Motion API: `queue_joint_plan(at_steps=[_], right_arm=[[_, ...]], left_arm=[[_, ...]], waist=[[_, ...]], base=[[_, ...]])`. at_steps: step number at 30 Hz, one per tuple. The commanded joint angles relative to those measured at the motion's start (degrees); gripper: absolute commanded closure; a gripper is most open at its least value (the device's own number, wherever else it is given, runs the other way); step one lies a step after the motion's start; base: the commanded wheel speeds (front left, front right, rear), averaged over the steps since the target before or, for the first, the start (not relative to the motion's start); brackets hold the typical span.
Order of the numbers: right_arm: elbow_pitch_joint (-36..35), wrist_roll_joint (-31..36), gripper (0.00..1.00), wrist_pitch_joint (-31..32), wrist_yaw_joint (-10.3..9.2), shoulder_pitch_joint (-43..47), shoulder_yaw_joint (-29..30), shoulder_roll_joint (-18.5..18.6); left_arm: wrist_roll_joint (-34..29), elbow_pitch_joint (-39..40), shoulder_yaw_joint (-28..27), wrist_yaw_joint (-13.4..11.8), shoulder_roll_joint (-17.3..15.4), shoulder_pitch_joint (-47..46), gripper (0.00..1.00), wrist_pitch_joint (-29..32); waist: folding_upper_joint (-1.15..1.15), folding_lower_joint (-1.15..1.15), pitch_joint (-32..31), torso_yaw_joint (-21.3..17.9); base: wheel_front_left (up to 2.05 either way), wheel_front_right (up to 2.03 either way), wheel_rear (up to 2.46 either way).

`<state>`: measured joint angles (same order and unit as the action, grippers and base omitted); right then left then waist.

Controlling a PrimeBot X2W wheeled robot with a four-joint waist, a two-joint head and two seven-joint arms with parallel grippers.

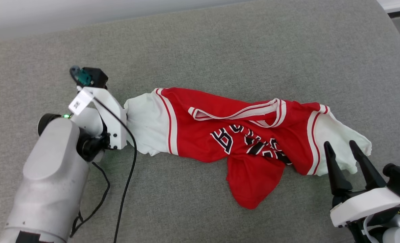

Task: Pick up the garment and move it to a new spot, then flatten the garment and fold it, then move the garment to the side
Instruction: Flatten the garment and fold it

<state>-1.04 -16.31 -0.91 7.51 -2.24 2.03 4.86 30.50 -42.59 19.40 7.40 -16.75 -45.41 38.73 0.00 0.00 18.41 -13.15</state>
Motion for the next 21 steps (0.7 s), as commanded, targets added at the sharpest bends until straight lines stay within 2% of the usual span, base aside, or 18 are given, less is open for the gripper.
queue_joint_plan(at_steps=[1, 5, 10, 16, 21], right_arm=[[0.3, -0.8, 0.00, 0.2, -0.04, -0.1, 0.5, 0.1], [1.3, -1.7, 0.00, 1.4, -0.04, 0.7, 2.6, 1.1], [4.0, -3.7, 0.00, 4.6, -0.04, 1.5, 6.4, 3.6], [8.1, -7.1, 0.00, 10.9, -0.04, 0.7, 9.3, 8.8], [12.1, -10.8, 0.00, 18.0, -0.04, -3.3, 8.2, 14.0]], left_arm=[[-0.2, -1.4, 0.4, -0.1, 0.4, 3.3, 1.00, -0.7], [-1.0, 1.1, -1.0, -0.9, -1.5, 4.4, 1.00, -8.3], [0.4, 5.9, -3.0, -1.9, -1.9, 8.6, 1.00, -13.9], [1.1, 15.4, -4.3, -4.1, -2.9, 15.9, 1.00, -16.2], [1.1, 25.2, -4.1, -6.2, -3.3, 21.1, 1.00, -14.9]], waist=[[0.00, 0.00, -0.6, 0.4], [0.00, 0.00, -2.7, 1.6], [0.00, 0.00, -5.8, 3.4], [0.00, 0.00, -8.5, 5.2], [0.00, 0.00, -7.9, 6.9]], base=[[0.00, 0.00, 0.00], [0.00, 0.00, 0.00], [0.00, 0.00, 0.00], [0.00, 0.00, 0.00], [0.00, 0.00, 0.00]])
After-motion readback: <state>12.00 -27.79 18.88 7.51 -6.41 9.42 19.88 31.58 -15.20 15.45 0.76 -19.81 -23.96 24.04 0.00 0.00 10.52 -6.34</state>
